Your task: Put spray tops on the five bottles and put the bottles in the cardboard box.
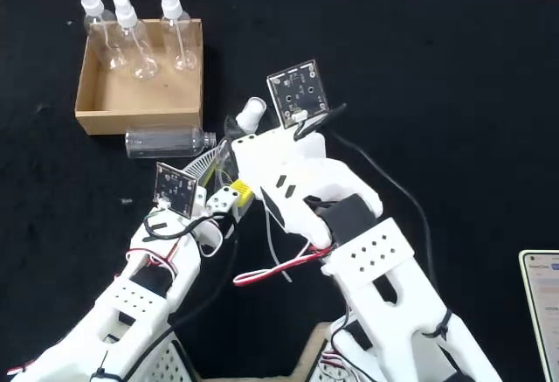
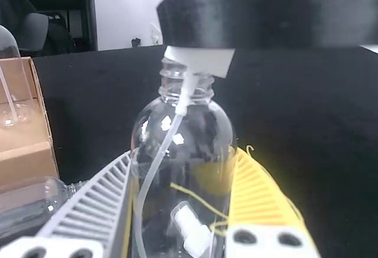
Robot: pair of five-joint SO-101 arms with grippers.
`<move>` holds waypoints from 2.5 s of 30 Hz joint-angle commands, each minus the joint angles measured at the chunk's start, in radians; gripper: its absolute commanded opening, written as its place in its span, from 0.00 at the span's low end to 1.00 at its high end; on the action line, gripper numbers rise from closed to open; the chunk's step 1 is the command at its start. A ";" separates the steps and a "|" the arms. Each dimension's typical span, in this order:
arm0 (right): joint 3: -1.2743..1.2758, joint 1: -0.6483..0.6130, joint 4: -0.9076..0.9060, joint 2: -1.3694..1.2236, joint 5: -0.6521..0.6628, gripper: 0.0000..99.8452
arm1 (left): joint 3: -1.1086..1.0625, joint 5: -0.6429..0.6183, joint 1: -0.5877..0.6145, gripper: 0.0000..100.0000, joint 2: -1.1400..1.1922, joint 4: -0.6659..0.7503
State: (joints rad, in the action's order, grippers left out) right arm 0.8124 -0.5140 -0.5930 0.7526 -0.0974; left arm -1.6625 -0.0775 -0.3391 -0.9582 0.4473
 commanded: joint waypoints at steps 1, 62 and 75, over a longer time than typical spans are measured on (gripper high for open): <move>-0.111 0.005 -0.055 0.027 0.011 0.19 | 0.002 -0.006 0.012 0.03 -0.018 0.018; -0.697 -0.049 -0.615 -0.280 0.012 0.01 | 0.001 -0.006 0.010 0.03 -0.018 0.017; -0.506 -0.041 -0.483 -0.182 0.046 0.01 | 0.001 -0.006 0.010 0.03 -0.018 0.014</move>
State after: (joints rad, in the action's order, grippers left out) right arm 0.2984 -0.5524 -1.0932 0.5562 -0.0928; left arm -1.6625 -0.0775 -0.3391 -0.9582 0.4473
